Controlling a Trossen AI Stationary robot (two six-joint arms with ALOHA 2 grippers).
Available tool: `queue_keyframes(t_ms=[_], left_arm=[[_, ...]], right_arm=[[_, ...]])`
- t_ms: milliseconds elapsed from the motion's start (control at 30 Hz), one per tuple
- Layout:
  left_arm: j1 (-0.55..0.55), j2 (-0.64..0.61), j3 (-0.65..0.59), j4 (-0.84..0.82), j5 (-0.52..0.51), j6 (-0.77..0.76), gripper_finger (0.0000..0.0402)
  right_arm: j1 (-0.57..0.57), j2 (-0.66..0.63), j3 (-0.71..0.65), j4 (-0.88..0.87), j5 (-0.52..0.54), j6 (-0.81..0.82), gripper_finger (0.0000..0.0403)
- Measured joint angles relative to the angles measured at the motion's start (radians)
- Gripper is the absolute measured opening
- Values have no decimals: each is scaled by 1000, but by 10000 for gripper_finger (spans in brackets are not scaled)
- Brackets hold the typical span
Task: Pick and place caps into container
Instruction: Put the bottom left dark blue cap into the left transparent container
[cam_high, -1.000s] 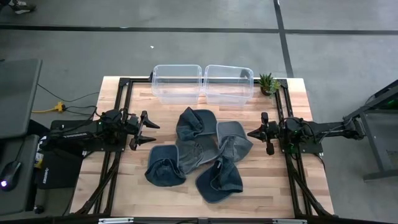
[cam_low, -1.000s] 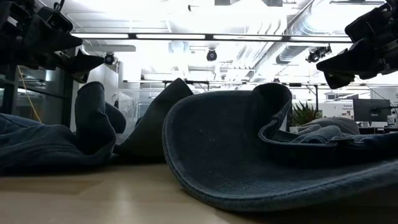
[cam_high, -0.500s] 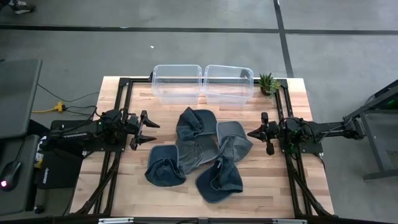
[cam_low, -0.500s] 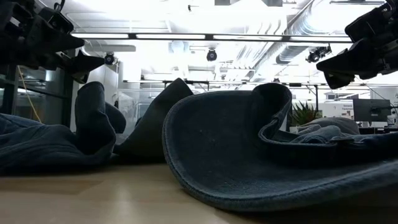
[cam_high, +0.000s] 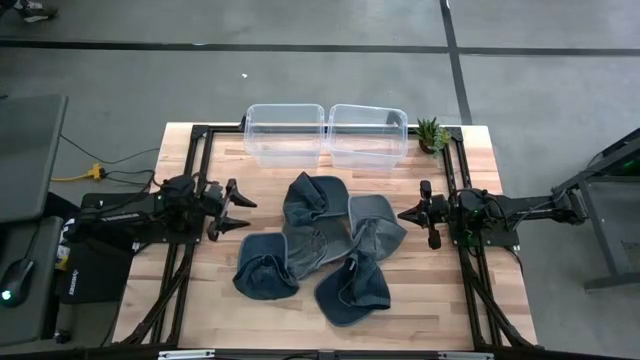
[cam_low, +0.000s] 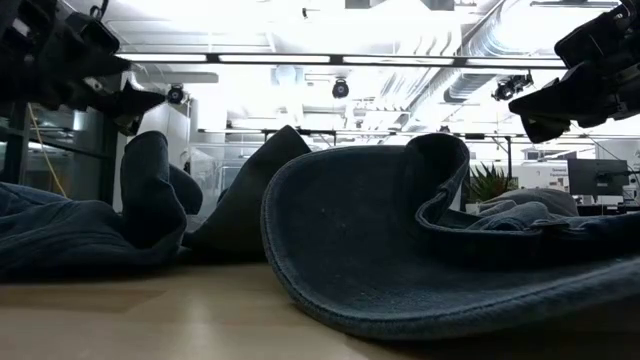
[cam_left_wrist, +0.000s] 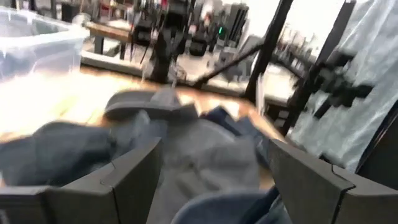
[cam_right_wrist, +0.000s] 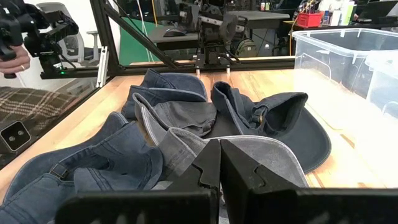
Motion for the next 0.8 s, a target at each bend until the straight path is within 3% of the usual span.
queue_keyframes(t_ms=[200,367,633,800], left_arm=[[0,0,3,81,-44,-220,286],[0,0,4,71,-77,-309,286],[1,27,8,56,-262,-286,284],[1,110,77,-132,-329,-274,265]], right_arm=[[0,0,0,0,0,0,0],[0,0,0,0,0,0,0],[0,0,0,0,0,0,0],[0,0,0,0,0,0,0]])
